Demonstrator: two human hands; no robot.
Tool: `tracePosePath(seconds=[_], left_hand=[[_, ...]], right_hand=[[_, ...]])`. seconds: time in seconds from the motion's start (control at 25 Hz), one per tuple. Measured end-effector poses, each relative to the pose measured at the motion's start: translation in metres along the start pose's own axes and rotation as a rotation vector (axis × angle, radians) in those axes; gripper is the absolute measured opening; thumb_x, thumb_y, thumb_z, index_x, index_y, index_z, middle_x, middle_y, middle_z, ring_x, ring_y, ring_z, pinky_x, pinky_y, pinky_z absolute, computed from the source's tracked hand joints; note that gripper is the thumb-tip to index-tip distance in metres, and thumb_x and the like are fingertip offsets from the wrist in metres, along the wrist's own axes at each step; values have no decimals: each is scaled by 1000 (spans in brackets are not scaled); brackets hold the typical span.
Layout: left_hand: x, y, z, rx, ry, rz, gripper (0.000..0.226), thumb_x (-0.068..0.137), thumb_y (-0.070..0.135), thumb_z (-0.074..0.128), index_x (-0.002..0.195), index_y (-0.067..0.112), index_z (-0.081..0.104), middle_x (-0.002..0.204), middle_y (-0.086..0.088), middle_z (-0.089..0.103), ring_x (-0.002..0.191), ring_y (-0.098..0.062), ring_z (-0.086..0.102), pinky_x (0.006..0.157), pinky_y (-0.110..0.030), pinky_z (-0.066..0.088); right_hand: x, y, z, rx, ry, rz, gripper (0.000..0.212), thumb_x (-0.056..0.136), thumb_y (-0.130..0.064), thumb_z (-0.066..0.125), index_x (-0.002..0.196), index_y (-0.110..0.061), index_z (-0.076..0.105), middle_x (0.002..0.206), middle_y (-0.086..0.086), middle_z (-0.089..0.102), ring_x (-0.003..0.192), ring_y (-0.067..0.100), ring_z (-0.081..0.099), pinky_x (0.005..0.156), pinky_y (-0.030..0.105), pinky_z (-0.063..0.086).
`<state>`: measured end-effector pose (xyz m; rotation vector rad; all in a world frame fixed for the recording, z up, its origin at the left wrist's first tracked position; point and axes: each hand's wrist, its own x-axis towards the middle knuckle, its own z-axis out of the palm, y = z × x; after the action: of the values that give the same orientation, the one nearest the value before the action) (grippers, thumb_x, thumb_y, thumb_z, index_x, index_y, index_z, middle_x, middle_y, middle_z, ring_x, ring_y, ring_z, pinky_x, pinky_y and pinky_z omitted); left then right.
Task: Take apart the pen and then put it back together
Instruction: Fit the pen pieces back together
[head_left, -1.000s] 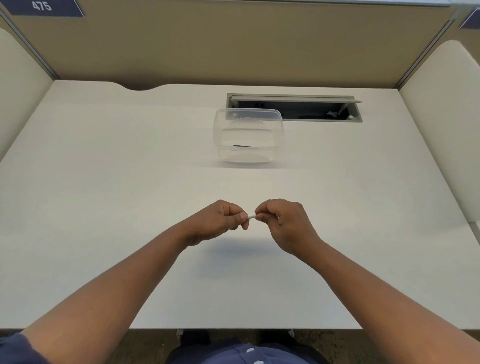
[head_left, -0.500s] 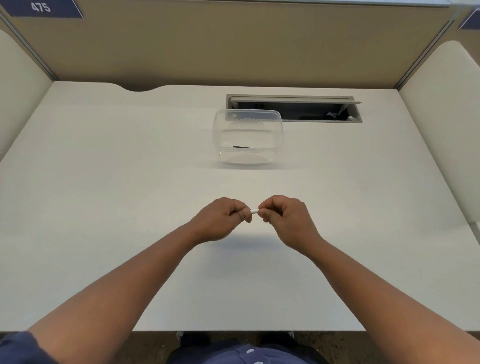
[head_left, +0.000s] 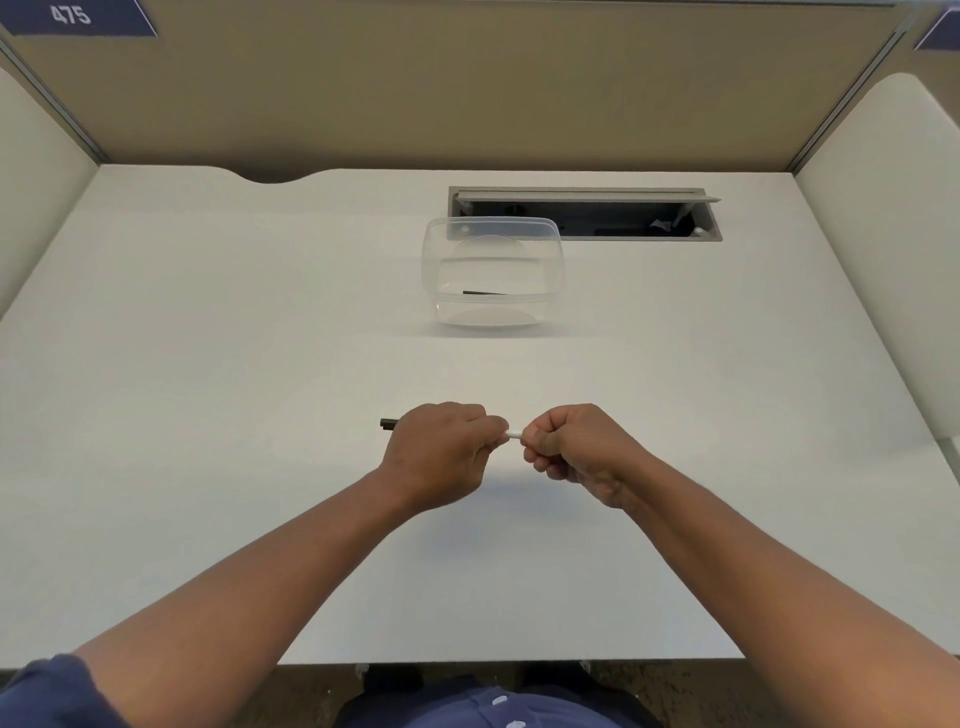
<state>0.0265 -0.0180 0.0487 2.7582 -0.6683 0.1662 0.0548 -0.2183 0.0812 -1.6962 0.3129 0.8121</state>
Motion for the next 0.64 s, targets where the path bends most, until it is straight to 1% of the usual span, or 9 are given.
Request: tracePosePath(seconds=[0.08, 0.16, 0.24, 0.32, 0.4, 0.48, 0.6, 0.64], left_hand=[[1, -4, 5, 19, 29, 48, 28, 97, 34, 46, 89, 22, 70, 62, 4, 57, 51, -23, 49, 45, -26, 27], [2, -6, 10, -20, 41, 40, 31, 98, 37, 43, 93, 22, 70, 64, 5, 58, 53, -23, 51, 44, -27, 32], [3, -7, 13, -73, 31, 22, 35, 99, 40, 40, 98, 23, 71, 68, 5, 58, 57, -23, 51, 45, -30, 37], [6, -8, 11, -131, -13, 9, 38, 99, 42, 38, 107, 24, 70, 74, 6, 61, 62, -22, 53, 49, -32, 42], [10, -12, 7, -126, -62, -6, 42, 98, 45, 35, 114, 24, 68, 82, 5, 67, 68, -24, 58, 56, -35, 46], [9, -21, 4, -103, -70, -62, 44, 98, 48, 34, 117, 24, 67, 91, 5, 70, 76, -25, 61, 65, -39, 49], [2, -38, 0, -237, -41, -266, 41, 101, 44, 39, 122, 22, 66, 110, 2, 71, 96, -25, 61, 84, -40, 49], [0, -42, -1, -309, -47, -337, 37, 103, 39, 42, 123, 20, 66, 113, -1, 70, 100, -25, 59, 89, -41, 48]], right_hand=[[3, 1, -3, -38, -22, -10, 9, 94, -7, 66, 89, -2, 69, 78, 10, 72, 63, 16, 62, 59, 24, 50], [4, 4, -5, -119, -2, -97, 11, 94, -9, 66, 92, 0, 70, 82, 10, 74, 69, 16, 65, 66, 25, 53], [5, 7, -5, -117, 11, -174, 8, 92, -8, 68, 91, -1, 72, 80, 8, 73, 71, 15, 64, 70, 27, 54], [7, 7, -6, -139, 41, -223, 5, 90, -7, 71, 87, -4, 73, 76, 6, 71, 70, 15, 61, 71, 30, 53], [10, 8, -8, -159, 98, -247, 5, 88, -8, 72, 84, -8, 74, 74, 7, 71, 69, 16, 60, 71, 32, 52], [13, 8, -13, -137, 155, -242, 4, 88, -7, 72, 84, -9, 73, 74, 7, 70, 68, 16, 60, 70, 33, 50], [17, 9, -23, -73, 204, -230, 4, 89, -3, 71, 88, -7, 72, 76, 6, 69, 68, 17, 58, 72, 30, 50], [19, 10, -25, -53, 213, -232, 4, 89, -2, 71, 88, -6, 72, 76, 6, 68, 68, 17, 57, 72, 30, 50]])
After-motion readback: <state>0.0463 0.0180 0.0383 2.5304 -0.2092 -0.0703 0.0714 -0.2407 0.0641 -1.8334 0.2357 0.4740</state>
